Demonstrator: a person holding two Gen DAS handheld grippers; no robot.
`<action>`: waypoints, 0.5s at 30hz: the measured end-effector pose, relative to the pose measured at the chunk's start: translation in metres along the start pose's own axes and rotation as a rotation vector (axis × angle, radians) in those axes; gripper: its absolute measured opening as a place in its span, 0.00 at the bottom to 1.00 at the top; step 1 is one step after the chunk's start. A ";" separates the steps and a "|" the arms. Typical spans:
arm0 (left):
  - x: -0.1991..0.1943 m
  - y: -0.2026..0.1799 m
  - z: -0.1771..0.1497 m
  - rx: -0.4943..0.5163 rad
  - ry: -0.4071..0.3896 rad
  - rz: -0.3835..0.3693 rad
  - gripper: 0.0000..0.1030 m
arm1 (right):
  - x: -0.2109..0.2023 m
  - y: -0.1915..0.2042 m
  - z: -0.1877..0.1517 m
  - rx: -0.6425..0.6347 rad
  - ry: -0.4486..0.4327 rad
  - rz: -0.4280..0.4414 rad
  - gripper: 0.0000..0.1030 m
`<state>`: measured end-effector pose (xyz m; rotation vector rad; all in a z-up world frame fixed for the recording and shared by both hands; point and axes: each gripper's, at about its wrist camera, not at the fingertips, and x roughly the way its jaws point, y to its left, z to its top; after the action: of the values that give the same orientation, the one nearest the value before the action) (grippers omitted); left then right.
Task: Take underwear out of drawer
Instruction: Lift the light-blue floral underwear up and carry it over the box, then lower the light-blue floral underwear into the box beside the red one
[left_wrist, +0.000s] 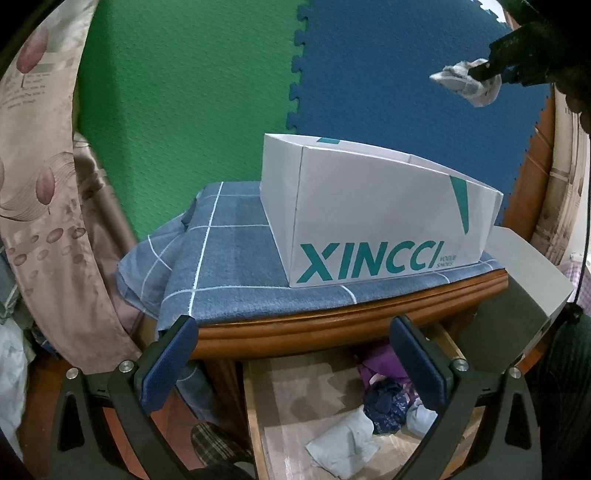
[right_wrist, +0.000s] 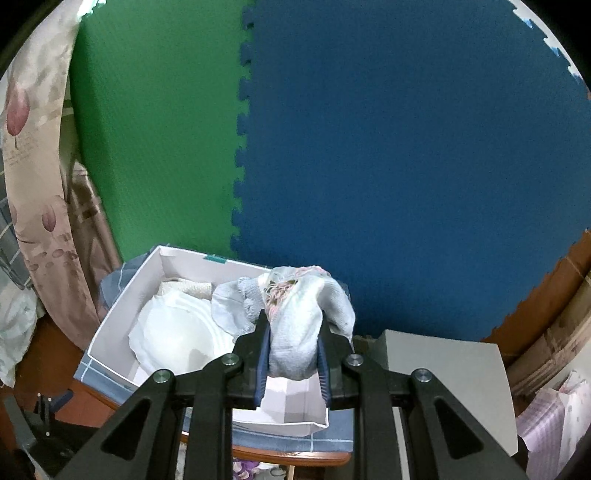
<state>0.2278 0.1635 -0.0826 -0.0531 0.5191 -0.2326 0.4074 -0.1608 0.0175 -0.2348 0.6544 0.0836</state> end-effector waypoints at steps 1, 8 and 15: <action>0.000 0.000 0.000 0.000 0.000 -0.001 0.99 | 0.005 0.001 -0.002 -0.002 0.008 -0.003 0.21; 0.003 0.000 -0.001 0.000 0.014 -0.007 0.99 | 0.038 -0.001 -0.014 0.006 0.059 -0.008 0.21; 0.006 -0.001 -0.003 0.006 0.026 -0.015 0.99 | 0.076 0.002 -0.037 0.006 0.134 -0.001 0.21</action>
<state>0.2307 0.1610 -0.0879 -0.0487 0.5443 -0.2500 0.4453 -0.1673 -0.0584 -0.2363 0.7881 0.0647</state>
